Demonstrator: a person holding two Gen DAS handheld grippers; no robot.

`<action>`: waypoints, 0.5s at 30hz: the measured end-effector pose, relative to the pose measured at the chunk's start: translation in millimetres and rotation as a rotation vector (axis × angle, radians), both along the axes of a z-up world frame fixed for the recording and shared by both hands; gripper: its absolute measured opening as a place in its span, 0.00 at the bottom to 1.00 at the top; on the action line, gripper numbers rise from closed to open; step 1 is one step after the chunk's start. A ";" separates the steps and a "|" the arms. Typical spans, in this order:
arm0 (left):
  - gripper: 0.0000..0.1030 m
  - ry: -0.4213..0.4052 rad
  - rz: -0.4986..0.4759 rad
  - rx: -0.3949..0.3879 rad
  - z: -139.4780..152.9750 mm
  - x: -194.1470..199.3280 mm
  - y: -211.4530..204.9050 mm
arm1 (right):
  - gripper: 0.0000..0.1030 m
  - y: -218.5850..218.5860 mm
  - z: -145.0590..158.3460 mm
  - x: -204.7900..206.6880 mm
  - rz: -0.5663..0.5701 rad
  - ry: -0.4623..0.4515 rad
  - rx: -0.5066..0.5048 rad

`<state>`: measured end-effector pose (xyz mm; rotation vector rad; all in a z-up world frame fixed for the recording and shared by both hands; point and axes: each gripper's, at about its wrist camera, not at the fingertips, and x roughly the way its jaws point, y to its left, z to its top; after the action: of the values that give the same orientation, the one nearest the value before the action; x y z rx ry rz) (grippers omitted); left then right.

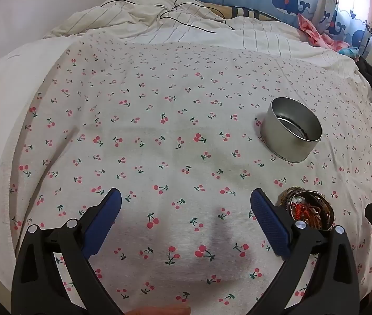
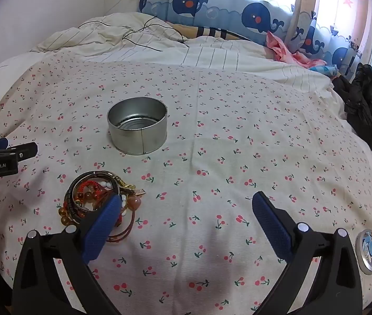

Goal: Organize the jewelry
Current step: 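Move both tools toward the jewelry dish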

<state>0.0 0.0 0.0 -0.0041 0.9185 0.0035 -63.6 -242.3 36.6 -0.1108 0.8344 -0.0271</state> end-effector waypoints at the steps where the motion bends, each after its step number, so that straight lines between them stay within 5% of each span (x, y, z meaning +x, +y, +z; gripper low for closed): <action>1: 0.92 -0.001 -0.001 0.000 0.1 -0.1 0.0 | 0.93 -0.4 -0.4 0.1 -0.001 0.001 0.002; 15: 0.92 -0.002 -0.006 0.011 -3.1 -1.2 -0.6 | 0.93 -6.1 1.2 1.1 -0.005 0.000 0.007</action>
<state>-1.2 -0.7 -3.1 0.0085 0.9165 0.0030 -62.6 -248.4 37.8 -0.1019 0.8346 -0.0283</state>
